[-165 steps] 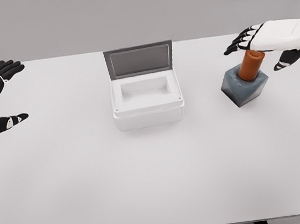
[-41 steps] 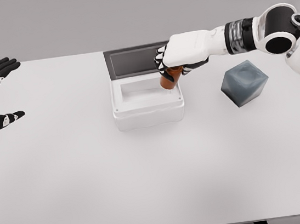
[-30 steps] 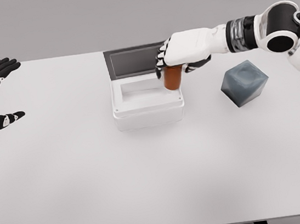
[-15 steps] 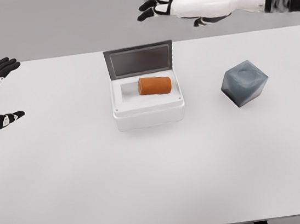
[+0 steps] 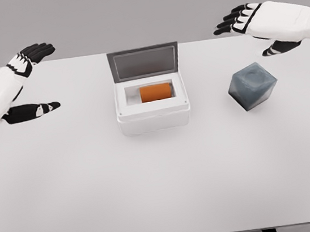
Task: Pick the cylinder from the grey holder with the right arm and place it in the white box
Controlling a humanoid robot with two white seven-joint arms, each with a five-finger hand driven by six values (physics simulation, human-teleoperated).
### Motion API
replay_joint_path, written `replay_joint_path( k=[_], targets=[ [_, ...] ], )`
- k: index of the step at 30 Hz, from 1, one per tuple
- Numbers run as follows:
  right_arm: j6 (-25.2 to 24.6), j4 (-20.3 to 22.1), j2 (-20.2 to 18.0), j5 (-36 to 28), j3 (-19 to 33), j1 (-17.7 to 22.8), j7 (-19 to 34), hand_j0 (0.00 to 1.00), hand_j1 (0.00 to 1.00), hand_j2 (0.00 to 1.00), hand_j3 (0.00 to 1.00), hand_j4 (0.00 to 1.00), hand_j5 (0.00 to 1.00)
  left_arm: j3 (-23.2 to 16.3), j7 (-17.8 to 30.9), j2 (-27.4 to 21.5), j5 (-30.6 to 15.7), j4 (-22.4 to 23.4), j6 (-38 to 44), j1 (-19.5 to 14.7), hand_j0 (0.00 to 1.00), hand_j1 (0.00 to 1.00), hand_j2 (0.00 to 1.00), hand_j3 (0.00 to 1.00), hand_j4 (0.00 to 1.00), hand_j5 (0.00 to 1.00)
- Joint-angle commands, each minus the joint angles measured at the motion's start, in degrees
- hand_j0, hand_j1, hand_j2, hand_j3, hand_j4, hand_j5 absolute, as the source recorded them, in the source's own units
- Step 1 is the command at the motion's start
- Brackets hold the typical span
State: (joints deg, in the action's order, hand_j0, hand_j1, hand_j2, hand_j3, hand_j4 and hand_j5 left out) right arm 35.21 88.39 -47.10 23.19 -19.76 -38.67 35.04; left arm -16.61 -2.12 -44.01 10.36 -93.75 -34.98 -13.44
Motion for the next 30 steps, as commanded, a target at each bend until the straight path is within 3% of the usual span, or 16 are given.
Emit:
replay_joint_path(
  k=[1, 3, 5, 6, 8, 12, 16, 20, 24, 30],
  targets=[
    [-0.2, 0.1, -2.4, -0.4, 2.3, 0.0, 0.0, 1.0, 1.0, 1.0, 1.0, 1.0, 1.0, -4.5, 7.9, -0.3, -8.5, 0.1, 0.0, 0.0, 1.0, 1.0, 1.0, 1.0, 1.0, 1.0],
    [-0.2, 0.4, -3.2, -0.4, 4.9, 2.0, 0.0, 1.0, 1.0, 1.0, 1.0, 1.0, 1.0, -5.5, 21.0, -0.3, -22.9, 0.2, 0.0, -2.7, 1.0, 1.0, 1.0, 1.0, 1.0, 1.0],
    [-0.2, 0.4, -3.2, -0.4, 4.9, 3.2, 0.0, 1.0, 1.0, 1.0, 1.0, 1.0, 1.0, -5.5, 26.7, -0.1, -31.5, 0.3, 2.0, -4.9, 1.0, 1.0, 1.0, 1.0, 1.0, 1.0],
    [-0.2, 0.6, -3.1, -0.4, 4.9, 4.5, 0.0, 1.0, 1.0, 1.0, 1.0, 1.0, 1.0, -5.5, 28.7, 0.2, -36.4, 0.5, 9.4, -6.9, 1.0, 1.0, 1.0, 1.0, 1.0, 1.0],
    [-0.2, 1.3, -3.2, -0.4, 4.9, 5.2, 0.0, 1.0, 1.0, 1.0, 1.0, 1.0, 1.0, -5.5, 28.8, 0.6, -41.2, 0.9, 18.9, -9.7, 1.0, 1.0, 1.0, 1.0, 1.0, 1.0],
    [-0.2, 3.4, -3.2, -0.4, 4.9, 5.5, 0.0, 1.0, 1.0, 1.0, 1.0, 1.0, 1.0, -5.6, 28.8, 1.4, -51.0, 6.5, 28.0, -13.2, 1.0, 1.0, 1.0, 1.0, 1.0, 1.0],
    [-0.2, 3.5, -3.2, -0.4, 4.8, 5.7, 0.0, 1.0, 1.0, 1.0, 1.0, 1.0, 1.0, -5.8, 28.8, 5.0, -51.1, 9.8, 35.9, -15.0, 1.0, 1.0, 1.0, 1.0, 1.0, 1.0],
    [-0.2, 3.4, -3.2, -0.4, 4.8, 6.3, 0.0, 1.0, 1.0, 1.0, 1.0, 1.0, 1.0, -10.2, 28.5, 6.6, -50.8, 14.5, 36.2, -19.3, 1.0, 1.0, 1.0, 1.0, 1.0, 1.0],
    [-0.2, 3.4, -3.2, -0.5, 4.8, 6.6, 0.0, 1.0, 1.0, 1.0, 1.0, 1.0, 1.0, -10.2, 28.5, 8.8, -49.7, 18.2, 36.2, -22.1, 1.0, 1.0, 1.0, 1.0, 1.0, 1.0],
    [-0.2, 4.4, -3.3, -0.5, 5.1, 7.2, 0.0, 1.0, 1.0, 1.0, 1.0, 1.0, 1.0, -10.3, 28.4, 13.3, -42.7, 21.7, 36.1, -22.9, 1.0, 1.0, 1.0, 1.0, 1.0, 1.0]
  ],
)
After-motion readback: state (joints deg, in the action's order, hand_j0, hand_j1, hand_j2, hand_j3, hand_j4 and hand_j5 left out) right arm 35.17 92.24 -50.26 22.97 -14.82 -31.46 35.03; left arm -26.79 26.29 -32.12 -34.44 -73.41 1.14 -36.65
